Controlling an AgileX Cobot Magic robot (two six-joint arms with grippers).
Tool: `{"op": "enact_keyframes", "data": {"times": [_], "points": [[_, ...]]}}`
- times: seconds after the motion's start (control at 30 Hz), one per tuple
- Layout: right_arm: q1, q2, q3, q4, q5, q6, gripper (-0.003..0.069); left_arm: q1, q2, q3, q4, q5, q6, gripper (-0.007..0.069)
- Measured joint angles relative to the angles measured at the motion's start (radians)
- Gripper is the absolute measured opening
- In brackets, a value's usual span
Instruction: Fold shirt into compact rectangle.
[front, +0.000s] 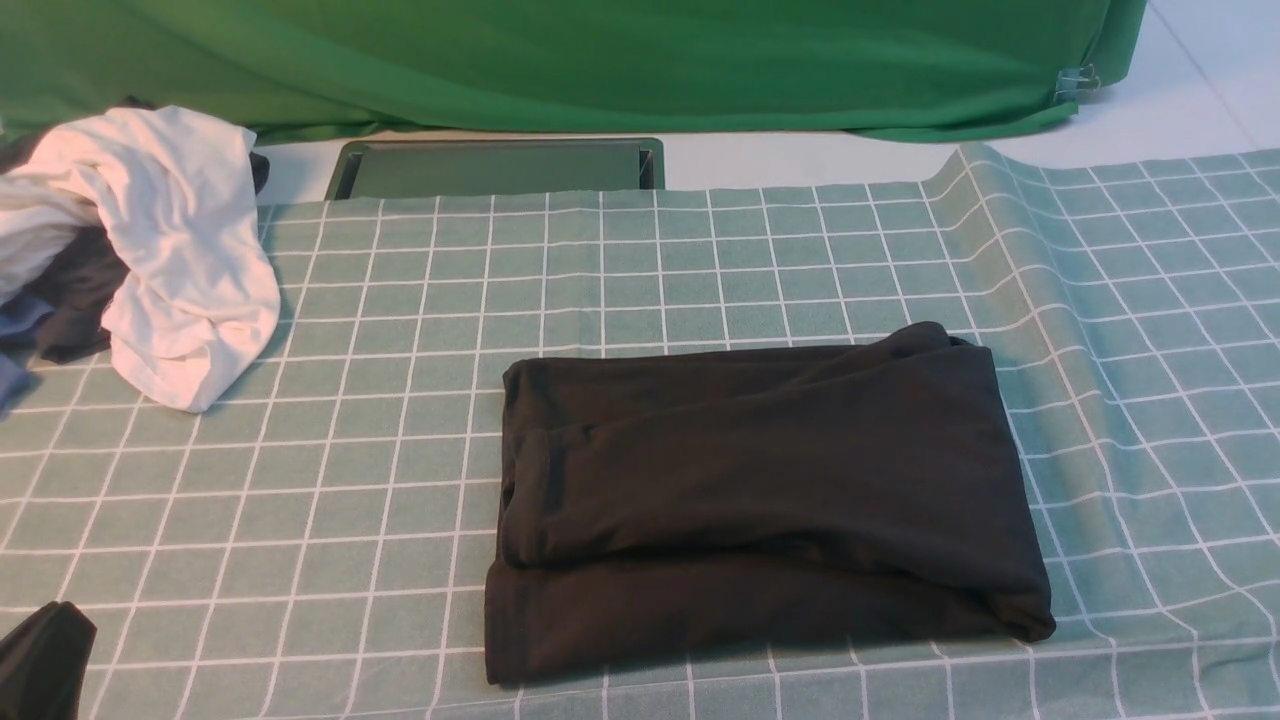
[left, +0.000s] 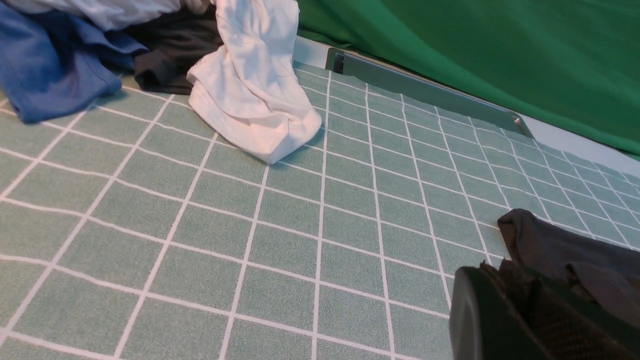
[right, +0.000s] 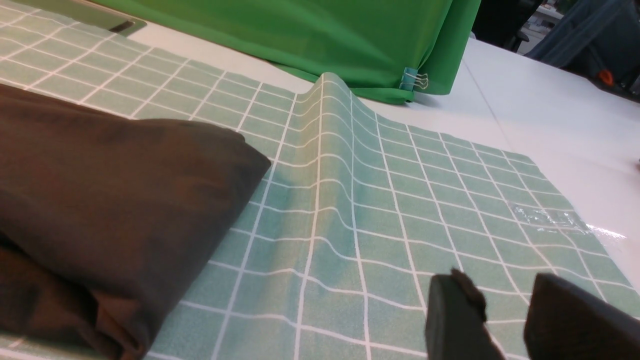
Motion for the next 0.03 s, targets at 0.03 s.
{"op": "enact_keyframes", "data": {"times": [0.03], "points": [[0.000, 0.000, 0.000, 0.000, 0.000, 0.000, 0.0240, 0.000, 0.000, 0.000, 0.000, 0.000, 0.000, 0.0017]]}}
